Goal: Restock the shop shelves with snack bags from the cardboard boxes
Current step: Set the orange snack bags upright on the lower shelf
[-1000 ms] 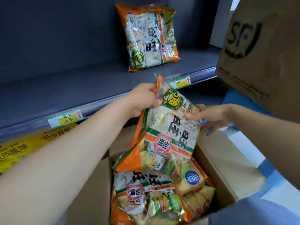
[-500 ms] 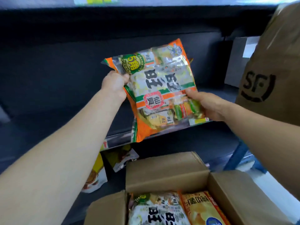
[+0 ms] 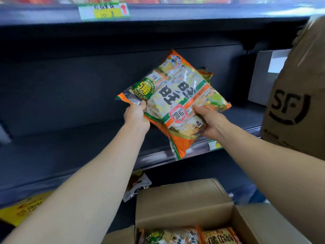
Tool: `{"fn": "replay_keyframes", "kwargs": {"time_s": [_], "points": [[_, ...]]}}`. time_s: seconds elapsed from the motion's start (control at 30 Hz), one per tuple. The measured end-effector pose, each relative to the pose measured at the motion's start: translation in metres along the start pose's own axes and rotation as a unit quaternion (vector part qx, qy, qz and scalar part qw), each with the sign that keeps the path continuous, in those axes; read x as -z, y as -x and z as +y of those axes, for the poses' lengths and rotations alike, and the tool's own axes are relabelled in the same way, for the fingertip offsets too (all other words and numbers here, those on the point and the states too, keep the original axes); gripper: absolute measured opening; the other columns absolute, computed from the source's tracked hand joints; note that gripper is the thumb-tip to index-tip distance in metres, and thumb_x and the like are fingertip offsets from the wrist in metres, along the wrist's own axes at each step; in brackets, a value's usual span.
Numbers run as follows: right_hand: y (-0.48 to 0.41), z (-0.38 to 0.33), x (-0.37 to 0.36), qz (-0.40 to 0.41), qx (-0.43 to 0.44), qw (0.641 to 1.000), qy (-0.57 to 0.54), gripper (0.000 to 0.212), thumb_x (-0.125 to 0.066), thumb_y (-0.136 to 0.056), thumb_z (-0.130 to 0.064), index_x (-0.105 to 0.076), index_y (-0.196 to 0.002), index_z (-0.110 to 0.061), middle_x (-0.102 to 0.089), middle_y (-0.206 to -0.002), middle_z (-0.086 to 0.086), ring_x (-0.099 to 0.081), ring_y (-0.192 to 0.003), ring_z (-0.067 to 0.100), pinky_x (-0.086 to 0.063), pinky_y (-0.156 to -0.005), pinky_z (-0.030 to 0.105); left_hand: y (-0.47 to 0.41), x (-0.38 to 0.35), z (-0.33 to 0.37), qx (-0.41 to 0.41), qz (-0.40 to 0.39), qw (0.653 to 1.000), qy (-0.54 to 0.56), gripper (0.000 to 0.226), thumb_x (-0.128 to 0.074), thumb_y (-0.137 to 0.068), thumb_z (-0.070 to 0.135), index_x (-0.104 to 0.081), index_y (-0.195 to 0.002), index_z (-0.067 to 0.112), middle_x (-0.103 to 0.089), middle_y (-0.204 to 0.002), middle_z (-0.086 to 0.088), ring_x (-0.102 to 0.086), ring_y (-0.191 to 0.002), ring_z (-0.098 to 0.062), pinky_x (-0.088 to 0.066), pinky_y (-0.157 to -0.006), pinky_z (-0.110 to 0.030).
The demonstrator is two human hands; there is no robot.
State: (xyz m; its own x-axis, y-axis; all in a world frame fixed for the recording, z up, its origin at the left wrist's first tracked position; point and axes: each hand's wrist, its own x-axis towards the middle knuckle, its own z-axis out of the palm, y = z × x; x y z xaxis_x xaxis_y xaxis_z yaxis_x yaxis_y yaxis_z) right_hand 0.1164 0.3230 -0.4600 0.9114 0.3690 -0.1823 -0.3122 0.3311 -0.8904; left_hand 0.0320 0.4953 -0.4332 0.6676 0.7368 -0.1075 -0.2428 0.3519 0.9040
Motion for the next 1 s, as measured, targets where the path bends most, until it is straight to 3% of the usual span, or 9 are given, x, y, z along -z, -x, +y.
{"fn": "replay_keyframes", "kwargs": {"time_s": [0.07, 0.23, 0.37, 0.47, 0.53, 0.63, 0.8, 0.9, 1.0], "points": [[-0.011, -0.006, 0.003, 0.033, 0.020, 0.999, 0.017, 0.033, -0.072, -0.084, -0.016, -0.061, -0.115, -0.011, -0.072, -0.101, 0.010, -0.069, -0.097, 0.031, -0.054, -0.084, 0.056, -0.004, 0.001, 0.005, 0.013, -0.037, 0.997, 0.070, 0.039, -0.057, -0.089, 0.001, -0.055, -0.128, 0.004, -0.066, -0.120, -0.015, -0.067, -0.100, -0.030, -0.057, -0.079, -0.042], [-0.031, -0.031, 0.005, 0.030, 0.087, 0.996, 0.023, 0.038, -0.068, -0.084, -0.001, -0.059, -0.120, -0.007, -0.071, -0.108, 0.012, -0.071, -0.089, 0.028, -0.059, -0.067, 0.041, -0.024, -0.002, 0.008, -0.018, -0.023, 0.999, 0.030, 0.080, -0.068, -0.083, 0.001, -0.026, -0.144, 0.032, -0.052, -0.127, -0.007, -0.065, -0.096, -0.026, -0.056, -0.076, -0.047], [-0.049, -0.057, 0.009, -0.002, 0.170, 0.984, 0.056, 0.040, -0.067, -0.082, 0.002, -0.056, -0.120, -0.005, -0.070, -0.109, 0.014, -0.071, -0.090, 0.029, -0.059, -0.071, 0.046, -0.028, -0.018, -0.002, -0.007, -0.071, 0.988, -0.136, 0.051, -0.071, -0.083, 0.014, -0.051, -0.129, 0.021, -0.061, -0.123, -0.006, -0.063, -0.087, -0.019, -0.051, -0.063, -0.034], [-0.063, -0.076, 0.016, 0.000, 0.214, 0.968, 0.130, 0.029, -0.071, -0.081, -0.002, -0.056, -0.102, -0.016, -0.070, -0.097, 0.005, -0.069, -0.087, 0.023, -0.057, -0.082, 0.045, -0.048, -0.032, -0.018, -0.017, -0.033, 0.973, -0.227, 0.038, -0.081, -0.065, 0.026, -0.063, -0.098, 0.026, -0.056, -0.128, -0.009, -0.062, -0.102, -0.027, -0.053, -0.084, -0.042], [-0.077, -0.078, 0.022, 0.042, 0.207, 0.945, 0.249, 0.040, -0.077, -0.077, -0.017, -0.053, -0.108, -0.023, -0.062, -0.102, 0.002, -0.063, -0.094, 0.022, -0.052, -0.090, 0.042, -0.052, -0.041, -0.034, -0.018, -0.030, 0.956, -0.290, 0.033, -0.080, -0.072, 0.024, -0.064, -0.100, 0.017, -0.055, -0.129, -0.009, -0.057, -0.111, -0.026, -0.049, -0.095, -0.039], [-0.090, -0.063, 0.034, 0.153, 0.107, 0.880, 0.437, 0.075, -0.076, -0.075, -0.032, -0.034, -0.138, -0.036, -0.036, -0.135, 0.009, -0.044, -0.123, 0.034, -0.038, -0.107, 0.048, -0.055, -0.047, -0.060, 0.009, -0.048, 0.935, -0.352, 0.033, -0.074, -0.081, 0.010, -0.062, -0.112, 0.007, -0.060, -0.118, -0.006, -0.055, -0.110, -0.023, -0.047, -0.094, -0.035], [-0.103, -0.044, 0.045, 0.165, 0.113, 0.907, 0.372, 0.093, -0.070, -0.085, -0.017, -0.008, -0.150, -0.039, -0.021, -0.143, 0.011, -0.044, -0.120, 0.035, -0.043, -0.101, 0.045, -0.062, -0.063, -0.071, 0.008, -0.033, 0.942, -0.335, 0.025, -0.069, -0.085, 0.005, -0.050, -0.100, 0.010, -0.055, -0.106, -0.007, -0.056, -0.078, -0.017, -0.056, -0.077, -0.034], [-0.109, -0.040, 0.037, 0.173, 0.152, 0.907, 0.353, 0.080, -0.067, -0.085, -0.012, -0.017, -0.146, -0.022, -0.020, -0.143, 0.009, -0.046, -0.116, 0.034, -0.044, -0.083, 0.036, -0.060, -0.072, -0.070, 0.014, -0.038, 0.952, -0.302, 0.020, -0.067, -0.087, 0.005, -0.051, -0.099, 0.008, -0.057, -0.112, -0.008, -0.057, -0.079, -0.016, -0.058, -0.070, -0.029], [-0.115, -0.034, 0.039, 0.148, 0.163, 0.885, 0.410, 0.041, -0.062, -0.086, -0.009, -0.044, -0.123, -0.007, -0.026, -0.140, 0.009, -0.048, -0.115, 0.031, -0.046, -0.091, 0.036, -0.062, -0.075, -0.075, 0.025, -0.036, 0.958, -0.283, 0.020, -0.064, -0.087, 0.000, -0.051, -0.101, 0.008, -0.056, -0.120, -0.011, -0.059, -0.098, -0.021, -0.056, -0.074, -0.028]]}}
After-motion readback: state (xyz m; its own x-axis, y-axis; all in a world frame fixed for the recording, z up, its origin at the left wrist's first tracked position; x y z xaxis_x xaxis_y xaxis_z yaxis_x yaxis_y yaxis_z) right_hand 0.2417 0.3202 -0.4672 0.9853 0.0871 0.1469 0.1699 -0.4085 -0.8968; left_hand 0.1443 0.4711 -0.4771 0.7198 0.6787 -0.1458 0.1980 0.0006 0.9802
